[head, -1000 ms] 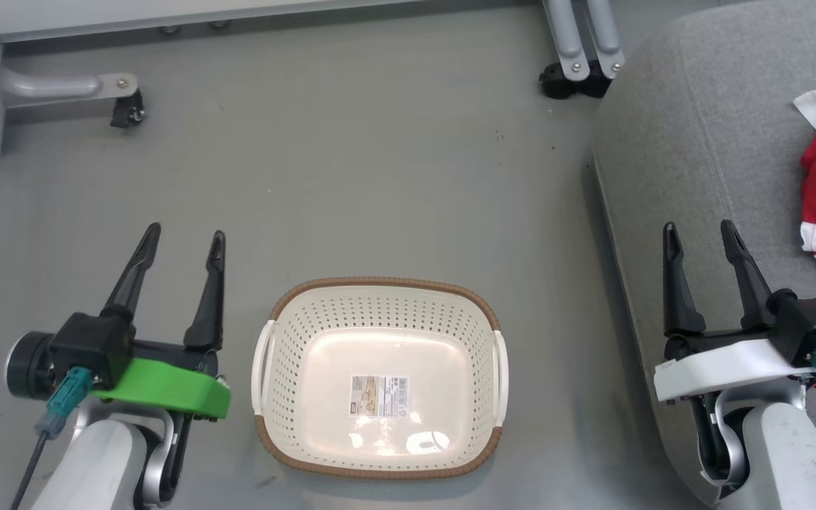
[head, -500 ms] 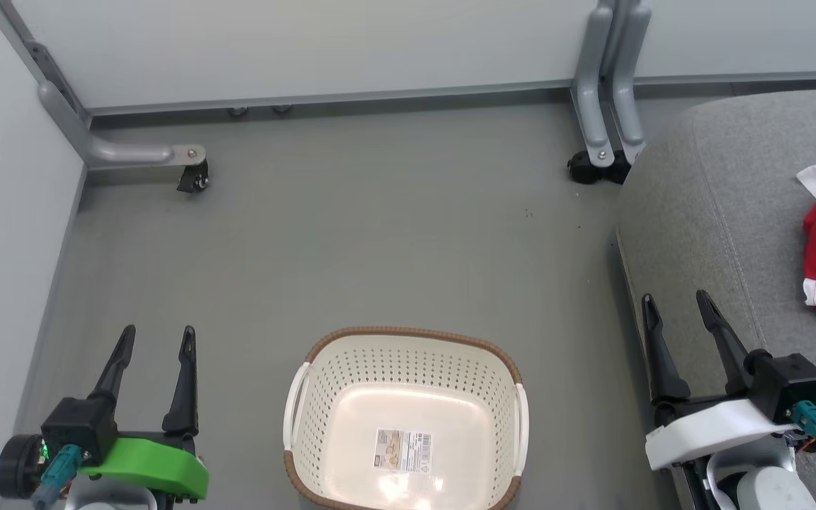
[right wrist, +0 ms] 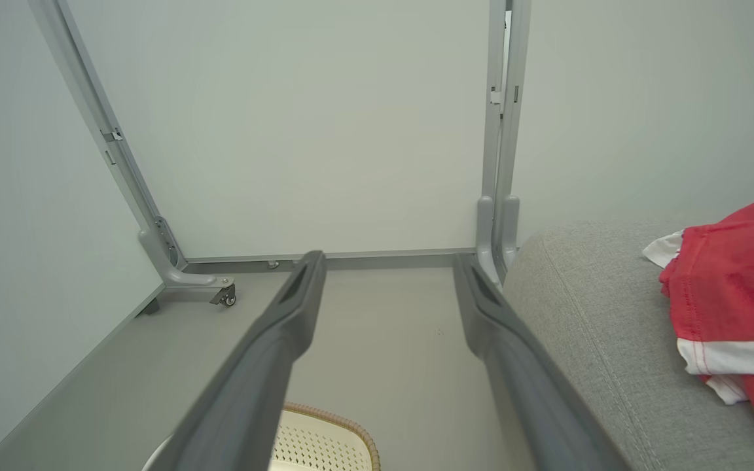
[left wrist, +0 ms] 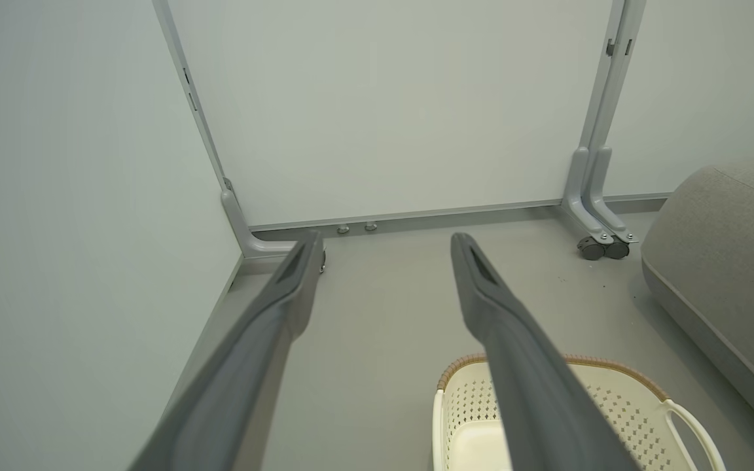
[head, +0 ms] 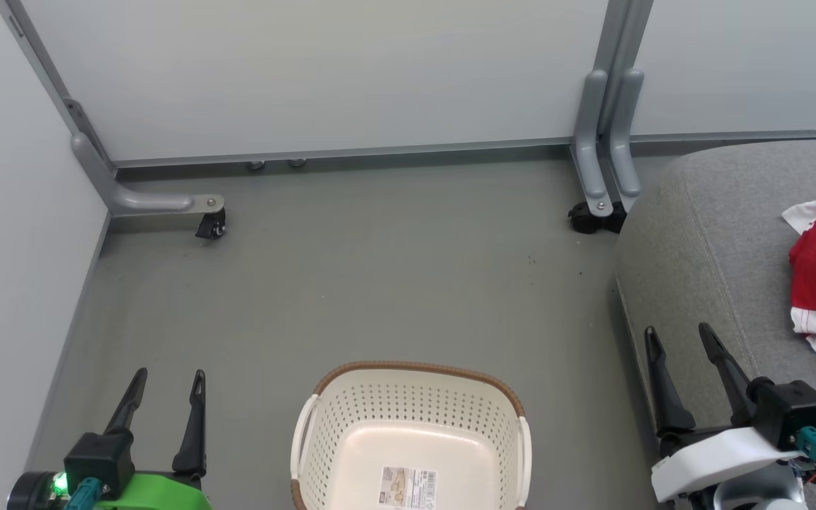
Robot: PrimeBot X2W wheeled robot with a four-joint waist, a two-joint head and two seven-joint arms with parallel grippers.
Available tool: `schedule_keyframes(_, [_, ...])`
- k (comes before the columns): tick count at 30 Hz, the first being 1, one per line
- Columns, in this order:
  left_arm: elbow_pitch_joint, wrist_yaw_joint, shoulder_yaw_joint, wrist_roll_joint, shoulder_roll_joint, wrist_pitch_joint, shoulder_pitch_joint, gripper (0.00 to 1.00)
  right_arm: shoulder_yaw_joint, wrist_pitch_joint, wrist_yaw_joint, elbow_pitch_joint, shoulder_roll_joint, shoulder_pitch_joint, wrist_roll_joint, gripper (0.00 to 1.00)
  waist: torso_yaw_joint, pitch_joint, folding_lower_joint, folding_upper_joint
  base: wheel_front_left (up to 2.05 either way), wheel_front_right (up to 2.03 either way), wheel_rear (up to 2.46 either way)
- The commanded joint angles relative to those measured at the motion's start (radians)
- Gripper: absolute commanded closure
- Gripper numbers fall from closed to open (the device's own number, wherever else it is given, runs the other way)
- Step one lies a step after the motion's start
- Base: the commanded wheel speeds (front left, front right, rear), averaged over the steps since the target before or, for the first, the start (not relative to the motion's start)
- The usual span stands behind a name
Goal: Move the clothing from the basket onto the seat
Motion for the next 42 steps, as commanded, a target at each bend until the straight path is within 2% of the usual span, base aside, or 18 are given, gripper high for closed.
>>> schedule_keyframes(1, [0.003,-0.006,0.008,0.01,-0.005,-0.003,0.014,0.0,0.002,0.004,0.0,-0.007,-0.001,0.011,-0.002,0.0,0.001,-0.004,0.0001,0.0,0.0,0.0,0.0])
schedule_keyframes(24, [0.06,-0.045,0.053,0.058,-0.044,-0.003,-0.003,0.0,0.006,0.019,0.0,-0.009,-0.001,0.018,0.012,0.0,-0.009,-0.021,0.0001,0.0,0.0,0.0,0.0])
schedule_keyframes(25, [0.06,-0.04,0.051,0.056,-0.043,0.0,-0.001,1.0,0.005,0.016,0.0,-0.006,0.0,0.006,0.01,1.0,-0.009,-0.021,0.0001,0.0,0.0,0.0,0.0])
schedule_keyframes(28, [0.083,-0.04,0.052,0.05,-0.054,0.007,0.0,1.0,0.008,0.015,0.0,0.015,0.003,0.012,0.017,1.0,-0.009,-0.021,0.0001,0.0,0.0,0.0,0.0])
schedule_keyframes(42, [0.068,-0.046,0.09,-0.212,-0.077,0.078,-0.026,1.0,0.006,0.042,0.0,0.058,-0.013,-0.03,0.302,1.0,-0.01,-0.016,0.0001,0.0,0.0,0.0,0.0])
